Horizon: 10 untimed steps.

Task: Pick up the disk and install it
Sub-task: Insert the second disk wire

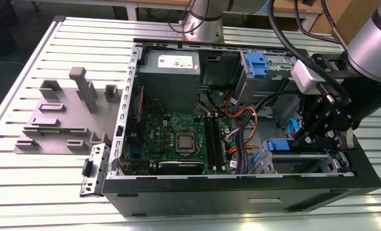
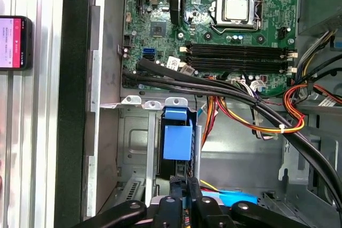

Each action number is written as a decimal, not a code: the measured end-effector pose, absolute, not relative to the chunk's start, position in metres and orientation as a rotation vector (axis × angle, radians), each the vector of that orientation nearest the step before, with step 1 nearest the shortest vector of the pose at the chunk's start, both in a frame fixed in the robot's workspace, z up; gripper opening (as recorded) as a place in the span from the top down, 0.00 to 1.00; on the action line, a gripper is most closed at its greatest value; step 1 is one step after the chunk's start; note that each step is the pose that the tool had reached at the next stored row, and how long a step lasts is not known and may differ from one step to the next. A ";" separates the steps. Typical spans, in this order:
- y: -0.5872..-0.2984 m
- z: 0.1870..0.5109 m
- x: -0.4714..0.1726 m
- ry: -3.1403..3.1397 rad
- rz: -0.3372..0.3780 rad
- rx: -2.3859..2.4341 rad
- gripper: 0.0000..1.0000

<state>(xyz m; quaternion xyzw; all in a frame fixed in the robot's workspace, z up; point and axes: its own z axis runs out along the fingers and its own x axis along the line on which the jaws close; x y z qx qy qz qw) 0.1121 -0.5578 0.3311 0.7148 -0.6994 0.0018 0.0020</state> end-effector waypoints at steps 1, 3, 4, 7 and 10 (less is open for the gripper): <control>-0.558 0.332 0.112 -2.194 0.006 2.243 0.83; -0.558 0.334 0.112 -2.195 0.006 2.243 0.77; -0.558 0.336 0.112 -2.195 0.006 2.243 0.77; -0.558 0.343 0.112 -2.194 0.005 2.242 0.77; -0.558 0.344 0.112 -2.194 0.003 2.242 0.77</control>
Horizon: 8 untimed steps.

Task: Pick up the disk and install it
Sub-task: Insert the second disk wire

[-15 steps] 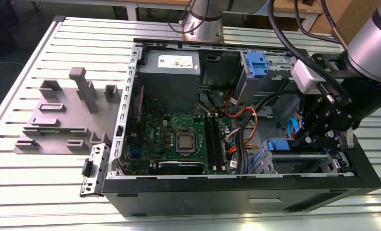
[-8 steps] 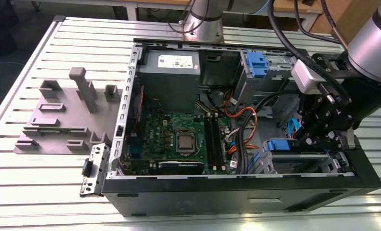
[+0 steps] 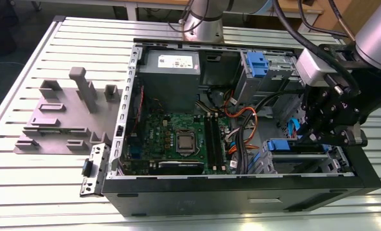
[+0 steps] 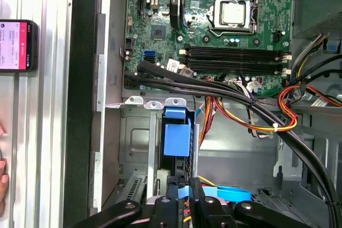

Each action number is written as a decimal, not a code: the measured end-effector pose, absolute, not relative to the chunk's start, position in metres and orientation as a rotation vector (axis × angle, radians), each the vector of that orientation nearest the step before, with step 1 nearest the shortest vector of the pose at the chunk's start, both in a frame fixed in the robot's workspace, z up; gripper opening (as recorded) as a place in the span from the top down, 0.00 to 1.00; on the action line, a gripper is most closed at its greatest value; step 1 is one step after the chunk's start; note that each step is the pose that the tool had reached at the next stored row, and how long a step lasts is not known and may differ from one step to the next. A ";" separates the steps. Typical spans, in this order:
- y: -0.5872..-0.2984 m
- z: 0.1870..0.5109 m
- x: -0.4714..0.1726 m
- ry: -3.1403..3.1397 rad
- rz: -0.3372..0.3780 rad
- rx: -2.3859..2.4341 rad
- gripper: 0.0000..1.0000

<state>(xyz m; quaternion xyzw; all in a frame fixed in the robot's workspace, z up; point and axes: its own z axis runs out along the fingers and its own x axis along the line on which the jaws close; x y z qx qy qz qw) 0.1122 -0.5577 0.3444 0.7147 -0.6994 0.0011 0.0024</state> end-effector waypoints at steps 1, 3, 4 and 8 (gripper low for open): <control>-0.558 0.344 0.112 -2.194 0.003 2.242 0.77; -0.558 0.344 0.112 -2.194 0.003 2.242 0.78; -0.558 0.345 0.112 -2.194 0.003 2.242 0.85; -0.558 0.345 0.112 -2.194 0.003 2.242 0.89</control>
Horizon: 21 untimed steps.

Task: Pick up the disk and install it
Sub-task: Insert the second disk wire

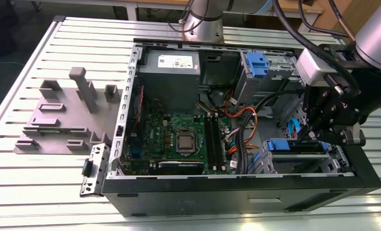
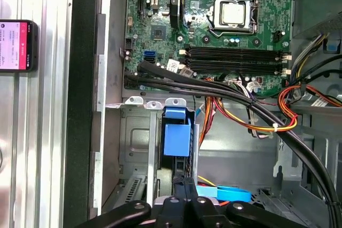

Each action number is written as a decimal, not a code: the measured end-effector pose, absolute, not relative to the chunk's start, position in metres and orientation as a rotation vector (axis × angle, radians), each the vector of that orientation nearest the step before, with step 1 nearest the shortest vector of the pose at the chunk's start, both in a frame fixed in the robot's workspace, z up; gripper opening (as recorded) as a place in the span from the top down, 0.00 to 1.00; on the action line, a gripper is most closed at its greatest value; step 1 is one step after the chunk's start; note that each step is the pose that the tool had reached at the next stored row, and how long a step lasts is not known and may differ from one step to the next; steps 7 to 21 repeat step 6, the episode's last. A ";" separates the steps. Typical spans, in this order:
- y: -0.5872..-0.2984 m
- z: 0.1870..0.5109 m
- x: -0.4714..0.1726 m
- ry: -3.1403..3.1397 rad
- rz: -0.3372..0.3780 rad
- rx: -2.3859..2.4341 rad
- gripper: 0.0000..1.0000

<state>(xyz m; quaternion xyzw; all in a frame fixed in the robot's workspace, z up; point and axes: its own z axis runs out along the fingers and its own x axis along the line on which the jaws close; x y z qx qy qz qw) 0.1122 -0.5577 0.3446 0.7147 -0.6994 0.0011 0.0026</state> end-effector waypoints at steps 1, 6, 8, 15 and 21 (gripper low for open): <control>-0.558 0.345 0.112 -2.194 0.003 2.242 0.89; -0.558 0.345 0.112 -2.194 0.003 2.242 0.89; -0.558 0.345 0.112 -2.194 0.003 2.242 0.89; -0.558 0.345 0.112 -2.194 0.003 2.242 0.89; -0.558 0.345 0.112 -2.194 0.003 2.242 0.89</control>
